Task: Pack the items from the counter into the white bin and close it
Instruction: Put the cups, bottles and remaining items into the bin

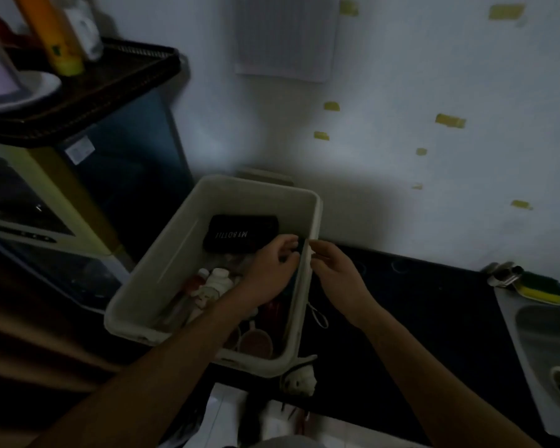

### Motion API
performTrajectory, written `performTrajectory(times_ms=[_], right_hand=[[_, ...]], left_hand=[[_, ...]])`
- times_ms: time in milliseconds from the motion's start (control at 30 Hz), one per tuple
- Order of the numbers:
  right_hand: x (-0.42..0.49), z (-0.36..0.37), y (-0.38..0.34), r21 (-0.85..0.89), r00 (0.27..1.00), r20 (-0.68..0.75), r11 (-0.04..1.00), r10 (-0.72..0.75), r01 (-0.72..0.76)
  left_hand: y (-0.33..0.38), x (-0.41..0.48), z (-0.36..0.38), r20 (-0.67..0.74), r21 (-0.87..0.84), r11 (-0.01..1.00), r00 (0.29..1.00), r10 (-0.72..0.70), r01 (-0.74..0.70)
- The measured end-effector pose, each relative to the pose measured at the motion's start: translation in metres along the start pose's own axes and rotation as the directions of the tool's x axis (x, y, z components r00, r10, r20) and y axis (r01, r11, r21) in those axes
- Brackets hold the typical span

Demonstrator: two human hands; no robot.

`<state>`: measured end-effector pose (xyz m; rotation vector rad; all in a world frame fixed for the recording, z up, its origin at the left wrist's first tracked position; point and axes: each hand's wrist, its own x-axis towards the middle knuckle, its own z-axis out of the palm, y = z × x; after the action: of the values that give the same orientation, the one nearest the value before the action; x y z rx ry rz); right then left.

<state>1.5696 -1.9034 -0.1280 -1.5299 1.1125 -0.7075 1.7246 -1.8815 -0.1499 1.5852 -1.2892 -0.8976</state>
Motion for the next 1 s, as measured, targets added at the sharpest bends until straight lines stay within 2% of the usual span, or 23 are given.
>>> performTrajectory(times_ms=[133, 300, 533, 700, 867, 1000], right_hand=[[-0.024, -0.027, 0.012, 0.061, 0.999, -0.029, 0.998, -0.033, 0.034], [-0.055, -0.055, 0.042, 0.113, 1.000, -0.005, 0.994, -0.010, 0.011], [-0.089, -0.072, 0.104, 0.008, 0.992, -0.001, 0.992, 0.123, -0.123], [-0.104, -0.075, 0.139, 0.021, 0.982, 0.023, 0.982, 0.185, -0.186], [-0.104, -0.068, 0.155, 0.031, 0.972, 0.037, 0.972, 0.232, -0.234], [-0.102, -0.054, 0.161, 0.013, 0.971, 0.057, 0.972, 0.233, -0.234]], left_hand=[[0.032, -0.025, 0.033, -0.060, -0.033, 0.997, 0.996, 0.065, -0.067], [0.040, -0.063, 0.084, 0.046, -0.034, 0.995, 0.994, 0.100, -0.098], [-0.008, -0.118, 0.136, 0.029, -0.020, 0.997, 0.997, -0.071, 0.072], [-0.039, -0.131, 0.148, -0.004, 0.026, 0.980, 0.981, -0.195, 0.195], [-0.071, -0.122, 0.154, -0.063, 0.222, 0.942, 0.968, -0.244, 0.252], [-0.096, -0.111, 0.164, -0.054, 0.377, 0.849, 0.924, -0.379, 0.370]])
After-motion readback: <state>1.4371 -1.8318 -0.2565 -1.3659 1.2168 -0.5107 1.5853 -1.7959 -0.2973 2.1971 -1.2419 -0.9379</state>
